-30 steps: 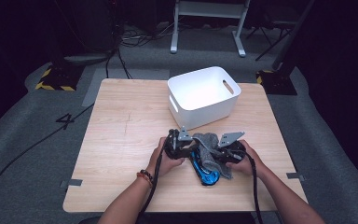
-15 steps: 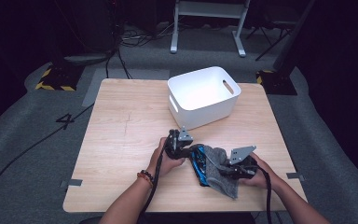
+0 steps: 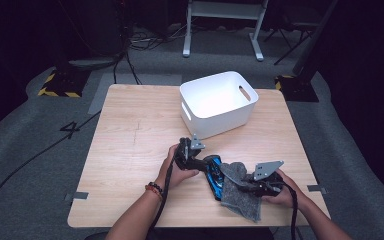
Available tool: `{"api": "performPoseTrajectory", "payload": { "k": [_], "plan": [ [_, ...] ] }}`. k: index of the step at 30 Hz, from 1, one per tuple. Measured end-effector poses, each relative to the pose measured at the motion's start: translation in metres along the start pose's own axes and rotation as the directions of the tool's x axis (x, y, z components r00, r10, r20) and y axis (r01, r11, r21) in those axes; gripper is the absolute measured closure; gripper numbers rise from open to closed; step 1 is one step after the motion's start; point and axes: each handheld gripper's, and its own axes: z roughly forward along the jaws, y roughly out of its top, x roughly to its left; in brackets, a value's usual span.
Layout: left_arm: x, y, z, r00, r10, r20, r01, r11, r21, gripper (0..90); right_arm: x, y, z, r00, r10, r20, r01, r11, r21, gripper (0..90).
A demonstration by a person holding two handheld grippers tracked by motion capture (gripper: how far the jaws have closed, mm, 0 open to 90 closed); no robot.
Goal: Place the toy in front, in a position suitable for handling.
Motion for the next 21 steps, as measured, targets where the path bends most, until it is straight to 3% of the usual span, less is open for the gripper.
{"api": "performPoseTrajectory", "payload": {
  "k": [3,6,8,11,13,15,17,21],
  "plan": [
    [0.001,-0.002,-0.012,0.9998,-0.022,0.0,0.022,0.9996,-0.02,24.0,-0.008,-0.005,-0.003,0.9984,0.044,0.036,-0.044,0.999,-0.013,75.9],
    [-0.003,-0.008,-0.025,0.9994,0.026,-0.025,-0.025,0.9996,0.013,23.7,-0.009,-0.006,-0.003,0.9977,0.053,0.042,-0.052,0.998,-0.022,76.0],
    [-0.005,-0.016,-0.029,0.9992,0.028,-0.029,-0.027,0.9992,0.028,23.9,-0.01,-0.005,-0.002,0.998,0.04,0.049,-0.039,0.999,-0.015,76.0],
    [-0.008,-0.032,-0.024,0.998,0.04,-0.049,-0.035,0.9944,0.099,25.7,-0.011,-0.005,-0.002,0.9983,0.044,0.04,-0.043,0.999,-0.016,75.9],
    [-0.008,-0.037,-0.018,0.9983,0.028,-0.051,-0.021,0.9923,0.122,25.7,-0.01,-0.005,-0.002,0.9984,0.036,0.042,-0.035,0.999,-0.021,76.0],
    [-0.007,-0.035,-0.013,0.9985,0.012,-0.053,-0.006,0.9944,0.105,24.8,-0.006,-0.004,0.0,0.9992,0.028,0.028,-0.027,0.999,-0.027,76.0],
    [-0.007,-0.032,-0.008,0.9977,0.017,-0.066,-0.01,0.9953,0.097,24.8,-0.001,-0.001,0.003,0.9999,0.015,0.001,-0.015,0.999,-0.037,75.9],
    [-0.006,-0.026,0.0,0.9977,0.022,-0.064,-0.016,0.9961,0.087,24.5,0.006,0.004,0.009,0.9999,-0.01,-0.01,0.01,0.999,-0.038,76.1]
  ]
}}
